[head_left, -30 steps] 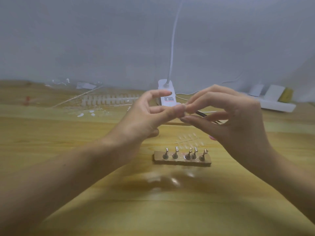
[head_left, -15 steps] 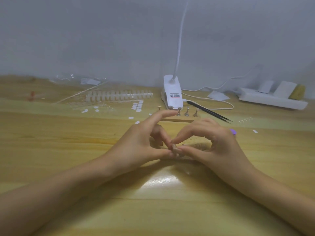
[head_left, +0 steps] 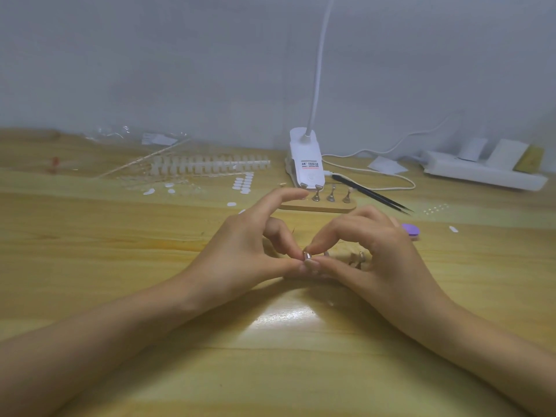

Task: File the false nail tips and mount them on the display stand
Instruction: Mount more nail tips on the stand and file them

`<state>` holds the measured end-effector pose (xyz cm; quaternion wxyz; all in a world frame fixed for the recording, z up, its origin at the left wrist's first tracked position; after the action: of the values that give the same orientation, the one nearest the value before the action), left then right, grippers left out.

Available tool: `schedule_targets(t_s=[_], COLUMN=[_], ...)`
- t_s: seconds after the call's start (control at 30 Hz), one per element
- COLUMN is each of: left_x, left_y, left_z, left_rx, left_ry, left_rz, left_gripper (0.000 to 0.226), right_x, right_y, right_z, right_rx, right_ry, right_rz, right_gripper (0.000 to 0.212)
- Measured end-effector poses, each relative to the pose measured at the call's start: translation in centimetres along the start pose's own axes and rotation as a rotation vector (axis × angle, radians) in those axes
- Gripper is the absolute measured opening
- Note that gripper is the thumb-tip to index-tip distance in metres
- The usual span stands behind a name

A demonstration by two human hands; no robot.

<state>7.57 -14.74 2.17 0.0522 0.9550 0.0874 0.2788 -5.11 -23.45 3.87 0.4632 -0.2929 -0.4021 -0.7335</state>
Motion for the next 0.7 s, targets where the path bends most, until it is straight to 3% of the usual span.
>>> schedule_targets(t_s=[0.2, 0.4, 0.5, 0.57, 0.7], left_x=[0.1, -0.2, -0.3, -0.3, 0.2], left_y=[-0.2, -0.3, -0.4, -0.3, 0.0], left_z=[0.0, 0.0, 0.0, 0.1, 0.4], left_rx=[-0.008, -0.030, -0.054, -0.065, -0.006], left_ry=[0.011, 0.030, 0.002, 0.004, -0.014], left_rz=[-0.010, 0.014, 0.021, 0.028, 0.154], left_gripper=[0.079, 0.077, 0.076, 0.077, 0.081], right_x=[-0.1, 4.2, 5.6, 4.9, 4.0], right_y=[0.0, 1.2, 1.7, 1.7, 1.8], right_z=[0.3, -1.5, -4.4, -6.1, -7.4], right_rx=[0.017, -0.013, -0.143, -0.246, -0.290], right_ry=[-0.097, 0.058, -0.166, -0.293, -0.168], right_rz=[-0.002, 0.041, 0.176, 0.306, 0.324], right_gripper=[0.018, 0.028, 0.019, 0.023, 0.027])
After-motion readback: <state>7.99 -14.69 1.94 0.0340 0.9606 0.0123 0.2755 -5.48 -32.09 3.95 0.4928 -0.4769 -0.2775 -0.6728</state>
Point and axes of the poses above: each hand's wrist, its own y-axis towards the middle knuckle, its own x-axis out of the back of the hand, z = x × y, the point moved 6 cm from there along y, towards the middle knuckle, and after that the axes turned 13 degrees about z, right-handed, at the moved point
